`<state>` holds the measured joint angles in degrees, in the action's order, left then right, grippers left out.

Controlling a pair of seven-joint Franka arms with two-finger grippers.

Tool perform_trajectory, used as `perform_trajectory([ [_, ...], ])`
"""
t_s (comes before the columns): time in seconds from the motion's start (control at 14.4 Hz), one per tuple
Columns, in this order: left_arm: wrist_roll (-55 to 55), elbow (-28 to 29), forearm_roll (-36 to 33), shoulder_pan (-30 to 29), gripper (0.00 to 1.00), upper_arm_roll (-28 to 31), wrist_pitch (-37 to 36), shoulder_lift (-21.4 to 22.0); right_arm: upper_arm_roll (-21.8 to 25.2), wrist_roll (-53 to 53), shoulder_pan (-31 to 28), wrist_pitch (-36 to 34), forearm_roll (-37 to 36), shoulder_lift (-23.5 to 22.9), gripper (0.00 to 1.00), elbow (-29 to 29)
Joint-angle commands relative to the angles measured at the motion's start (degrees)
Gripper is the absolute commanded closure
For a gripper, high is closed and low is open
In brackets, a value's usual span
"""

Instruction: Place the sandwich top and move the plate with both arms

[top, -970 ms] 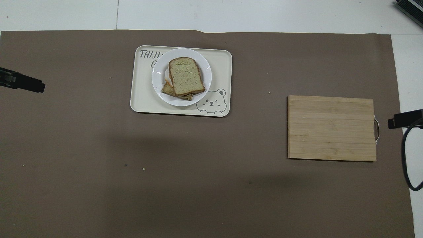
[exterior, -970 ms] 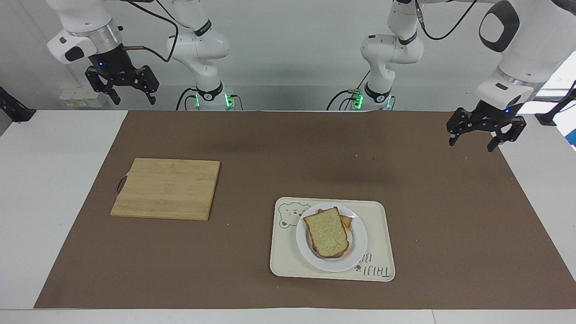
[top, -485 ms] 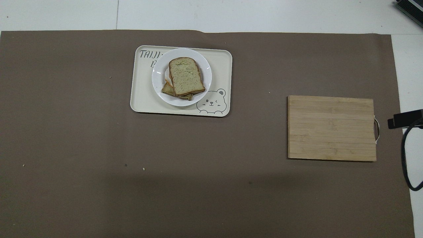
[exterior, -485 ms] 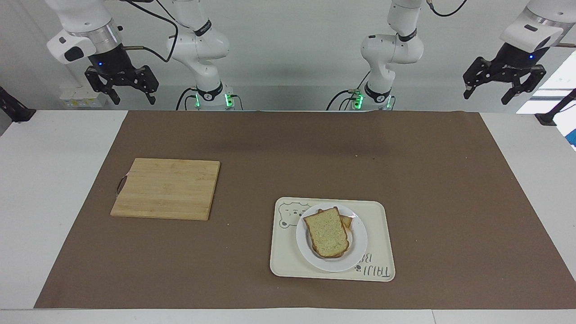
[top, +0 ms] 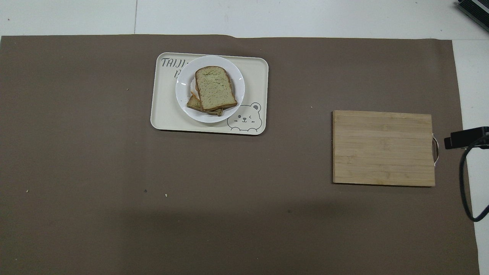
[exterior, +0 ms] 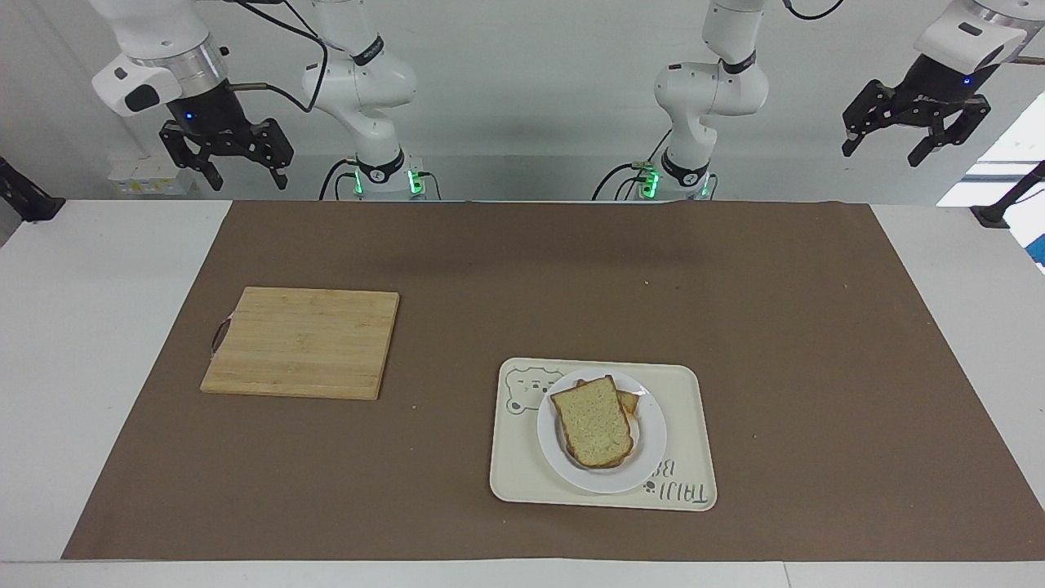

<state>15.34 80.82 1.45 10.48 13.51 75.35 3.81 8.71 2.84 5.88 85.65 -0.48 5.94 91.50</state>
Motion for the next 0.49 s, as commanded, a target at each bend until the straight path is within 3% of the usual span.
perform_trajectory([
  [0.0, -3.6, -0.8, 0.7, -0.4, 0.0, -0.7, -0.9, -0.4, -0.1, 1.1, -0.3, -0.6, 1.3, 0.7, 0.0, 0.4],
  [0.42, -3.6, -0.8, 1.0, -0.5, 0.0, -0.5, -0.7, 0.1, -0.1, 1.1, -0.3, -0.6, 1.2, 0.7, 0.0, 0.4],
])
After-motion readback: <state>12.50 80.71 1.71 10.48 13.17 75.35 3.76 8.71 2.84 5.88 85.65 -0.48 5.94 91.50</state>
